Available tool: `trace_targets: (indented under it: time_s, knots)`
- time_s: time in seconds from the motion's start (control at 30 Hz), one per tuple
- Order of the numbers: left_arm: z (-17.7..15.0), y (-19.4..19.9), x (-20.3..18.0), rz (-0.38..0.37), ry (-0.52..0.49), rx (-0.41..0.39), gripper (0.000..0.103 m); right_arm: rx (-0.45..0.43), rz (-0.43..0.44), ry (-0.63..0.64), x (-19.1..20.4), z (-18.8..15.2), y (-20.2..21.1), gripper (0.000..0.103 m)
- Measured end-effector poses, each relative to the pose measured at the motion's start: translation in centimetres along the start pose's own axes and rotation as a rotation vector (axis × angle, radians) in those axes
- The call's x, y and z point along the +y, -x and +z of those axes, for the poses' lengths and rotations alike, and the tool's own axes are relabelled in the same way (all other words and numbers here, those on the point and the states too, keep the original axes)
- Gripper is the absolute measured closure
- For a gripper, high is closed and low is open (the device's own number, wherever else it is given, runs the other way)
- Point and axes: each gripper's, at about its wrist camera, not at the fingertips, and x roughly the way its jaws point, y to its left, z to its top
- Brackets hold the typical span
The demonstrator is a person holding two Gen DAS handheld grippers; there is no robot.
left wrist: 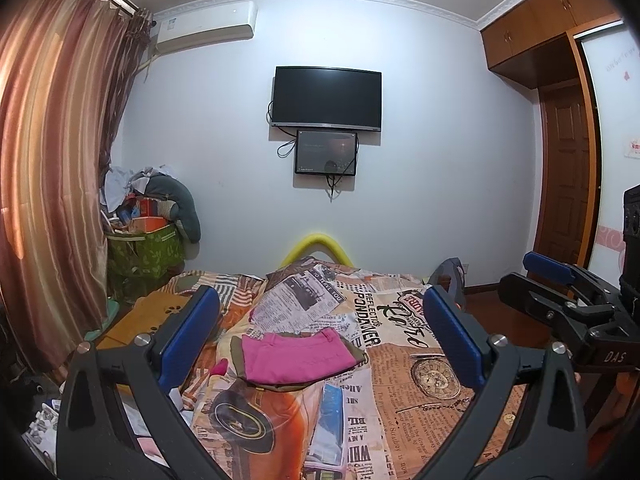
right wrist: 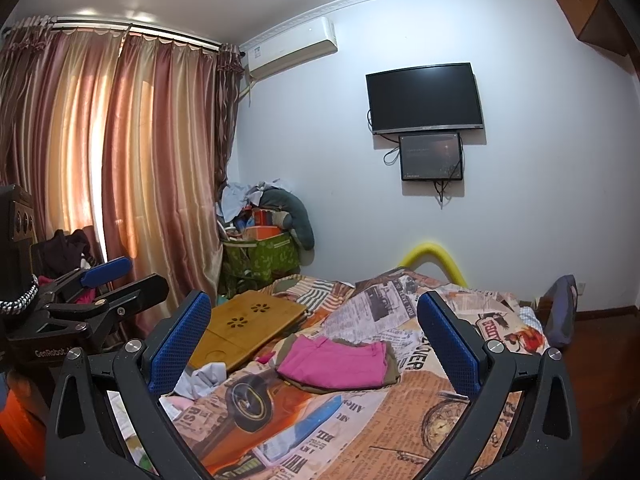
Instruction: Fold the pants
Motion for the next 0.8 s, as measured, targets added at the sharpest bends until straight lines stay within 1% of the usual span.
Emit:
trace_targets:
  time_s: [0.17, 0.5, 0.8]
  knots:
    - [0.02, -0.04, -0.01, 0.004, 0.003, -0.006, 0.0, 0.002, -0.001, -0.004, -0.26, -0.16, -0.06, 0.0]
    - [-0.33, -0.29, -0.23, -0.001, 0.008, 0.011, 0.0, 0.003, -0.002, -0.003, -0.32, -0.26, -0.06, 0.0]
    - [-0.54, -0.58, -0.63, -0.008, -0.008, 0.023, 0.0, 0.012, 0.002, -0.015, -0.59, -0.41, -0.37, 0.0]
